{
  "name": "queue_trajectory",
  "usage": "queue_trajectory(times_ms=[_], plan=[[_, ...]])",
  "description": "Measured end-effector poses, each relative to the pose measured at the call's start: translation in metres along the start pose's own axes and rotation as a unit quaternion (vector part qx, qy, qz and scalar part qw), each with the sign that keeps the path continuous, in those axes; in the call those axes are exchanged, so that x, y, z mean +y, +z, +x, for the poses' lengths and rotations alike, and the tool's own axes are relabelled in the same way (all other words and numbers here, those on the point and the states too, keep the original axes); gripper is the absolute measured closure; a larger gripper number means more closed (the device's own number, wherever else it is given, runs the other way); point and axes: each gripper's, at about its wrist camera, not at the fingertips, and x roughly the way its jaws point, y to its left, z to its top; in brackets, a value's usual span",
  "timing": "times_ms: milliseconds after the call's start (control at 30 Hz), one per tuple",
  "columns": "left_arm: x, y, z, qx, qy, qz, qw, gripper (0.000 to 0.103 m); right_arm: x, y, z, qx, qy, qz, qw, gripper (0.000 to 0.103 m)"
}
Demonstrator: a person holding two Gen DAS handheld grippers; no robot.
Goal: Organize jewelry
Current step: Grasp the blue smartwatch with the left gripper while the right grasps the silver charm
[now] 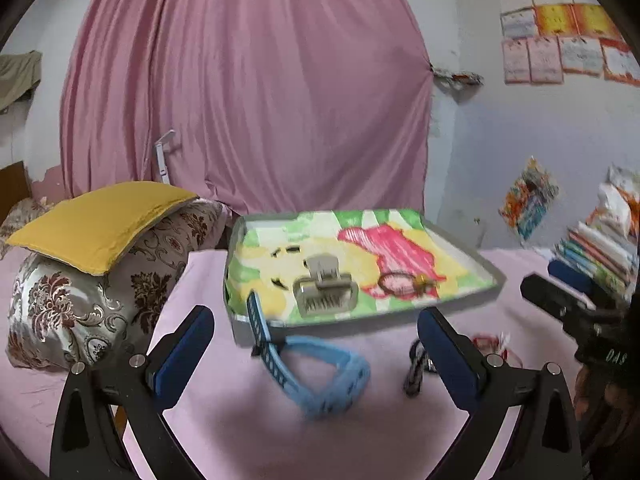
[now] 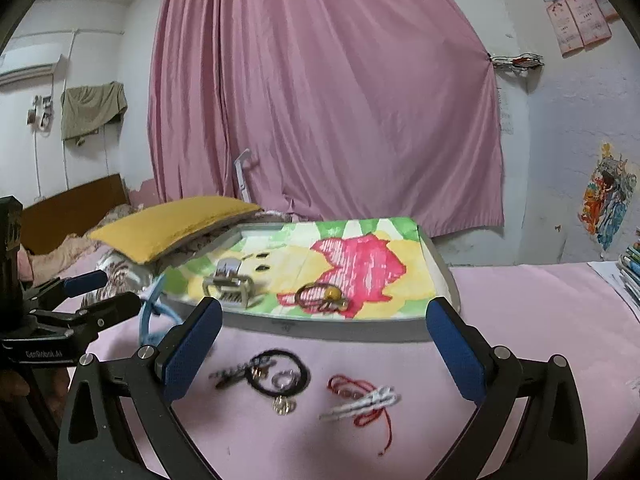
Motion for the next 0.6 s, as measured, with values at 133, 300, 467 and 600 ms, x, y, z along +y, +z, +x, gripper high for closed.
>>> queue_trajectory(times_ms=[133,300,467,600], plan=[[0.0,-0.013,0.001,0.031,-0.005,0.015,0.9994,0.001,0.002,-0.009,0.001,0.023,0.003,-0.007,1.0,0.003],[0.005,-0.025,0.01,0.073,-0.019,0.004,0.9972,0.001,-0.001,-0.023,0.014,0.078,0.007,0.01,0.997,0.003],[0.013,-0.031,0.026,0.118,-0.041,-0.028,0.9918,0.001,0.005,-0.031,0.023,0.114,0.016,-0.005,0.993,0.012],[0.015,-0.035,0.037,0.142,-0.055,-0.044,0.9873,0.002,0.01,-0.035,0.033,0.144,0.037,-0.017,0.989,0.041]])
